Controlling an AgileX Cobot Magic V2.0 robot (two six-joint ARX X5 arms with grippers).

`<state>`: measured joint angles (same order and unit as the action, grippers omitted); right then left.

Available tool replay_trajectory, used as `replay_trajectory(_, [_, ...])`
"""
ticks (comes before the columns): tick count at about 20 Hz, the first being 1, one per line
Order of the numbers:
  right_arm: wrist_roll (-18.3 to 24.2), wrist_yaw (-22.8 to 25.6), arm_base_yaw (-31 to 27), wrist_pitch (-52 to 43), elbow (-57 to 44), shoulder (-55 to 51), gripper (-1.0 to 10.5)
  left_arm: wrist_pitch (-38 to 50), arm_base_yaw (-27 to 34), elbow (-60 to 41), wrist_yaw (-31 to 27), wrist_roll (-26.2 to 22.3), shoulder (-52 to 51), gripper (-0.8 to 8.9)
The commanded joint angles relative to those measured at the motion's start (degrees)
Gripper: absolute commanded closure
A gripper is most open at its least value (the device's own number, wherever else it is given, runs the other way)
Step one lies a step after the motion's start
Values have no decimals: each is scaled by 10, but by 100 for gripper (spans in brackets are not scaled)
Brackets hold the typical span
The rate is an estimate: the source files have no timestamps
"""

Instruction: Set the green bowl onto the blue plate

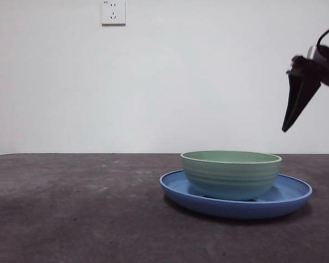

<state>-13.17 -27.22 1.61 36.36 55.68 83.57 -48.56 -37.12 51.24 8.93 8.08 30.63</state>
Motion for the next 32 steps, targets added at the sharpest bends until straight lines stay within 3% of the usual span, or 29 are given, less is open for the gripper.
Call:
replay_trajectory(1, [26,-4,2,-3,9,32,529,6,-2,4,1,-1,1,275])
replay_trajectory(10, [73,-21,21,-15,9,100,659,6,-2,4,1,-1,1,278])
replay_trajectory(21, [71,-24,43,-32,9,147,825,6,-2,4,1,-1,1,278])
replay_trajectory(25, [71,-24,43,-32,9,152,939,6,-2,4,1,-1,1,278])
replay_trajectory(32, [63,-23,43,24,57,151,939,6,-2,4,1,-1,1,278])
